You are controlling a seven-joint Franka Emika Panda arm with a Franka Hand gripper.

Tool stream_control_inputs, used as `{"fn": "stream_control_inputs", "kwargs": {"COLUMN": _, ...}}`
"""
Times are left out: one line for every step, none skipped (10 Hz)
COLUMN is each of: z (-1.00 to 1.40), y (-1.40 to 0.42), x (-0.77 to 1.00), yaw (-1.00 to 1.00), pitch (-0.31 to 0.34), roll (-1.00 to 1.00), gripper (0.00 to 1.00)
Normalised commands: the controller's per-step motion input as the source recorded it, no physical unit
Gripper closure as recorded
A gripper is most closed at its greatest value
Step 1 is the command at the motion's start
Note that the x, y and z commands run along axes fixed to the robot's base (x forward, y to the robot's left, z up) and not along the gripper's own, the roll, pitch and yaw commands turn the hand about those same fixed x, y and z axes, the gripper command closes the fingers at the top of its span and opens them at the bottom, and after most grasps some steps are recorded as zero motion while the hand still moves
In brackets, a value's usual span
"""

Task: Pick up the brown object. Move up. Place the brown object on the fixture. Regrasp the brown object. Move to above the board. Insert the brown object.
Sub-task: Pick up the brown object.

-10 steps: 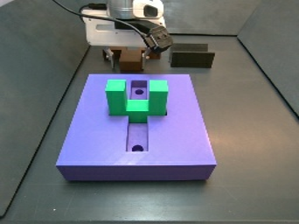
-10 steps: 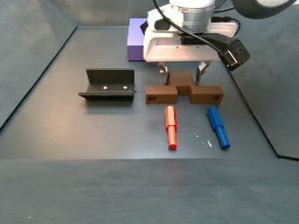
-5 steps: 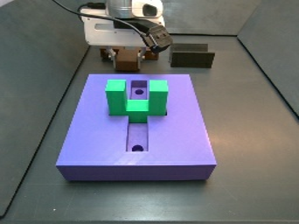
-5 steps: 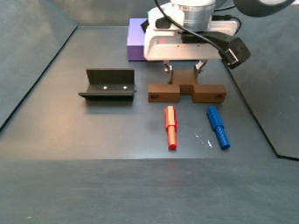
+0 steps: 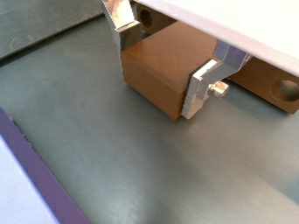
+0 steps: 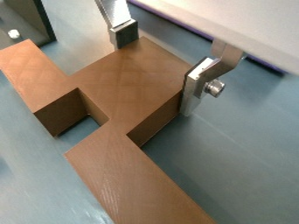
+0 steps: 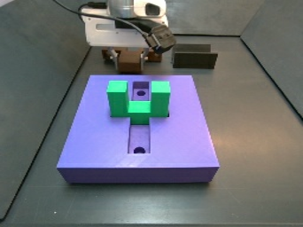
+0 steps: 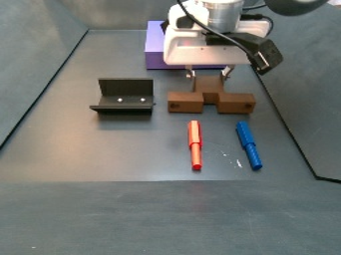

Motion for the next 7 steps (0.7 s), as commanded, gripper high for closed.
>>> {"fn": "stream_control_inputs", "kwargs": {"z": 0.00, "y": 0.00, "x": 0.00, "yaw": 0.00, "pitch": 0.000, "roll": 0.00, "gripper": 1.00}}
{"fn": "stream_control_inputs", "kwargs": {"z": 0.00, "y": 0.00, "x": 0.00, "yaw": 0.00, "pitch": 0.000, "roll": 0.00, "gripper": 1.00}}
{"fn": "stream_control_inputs", "kwargs": {"z": 0.00, "y": 0.00, "x": 0.00, "yaw": 0.00, "pitch": 0.000, "roll": 0.00, "gripper": 1.00}}
{"fn": "stream_control_inputs", "kwargs": {"z": 0.00, "y": 0.00, "x": 0.00, "yaw": 0.00, "pitch": 0.000, "roll": 0.00, "gripper": 1.00}}
{"fn": "stream_control_inputs", "kwargs": {"z": 0.00, "y": 0.00, "x": 0.00, "yaw": 0.00, "pitch": 0.000, "roll": 0.00, "gripper": 1.00}}
{"fn": "stream_control_inputs", "kwargs": {"z": 0.00, "y": 0.00, "x": 0.00, "yaw": 0.00, "pitch": 0.000, "roll": 0.00, "gripper": 1.00}}
{"fn": "stream_control_inputs", "kwargs": {"z": 0.00, "y": 0.00, "x": 0.00, "yaw": 0.00, "pitch": 0.000, "roll": 0.00, "gripper": 1.00}}
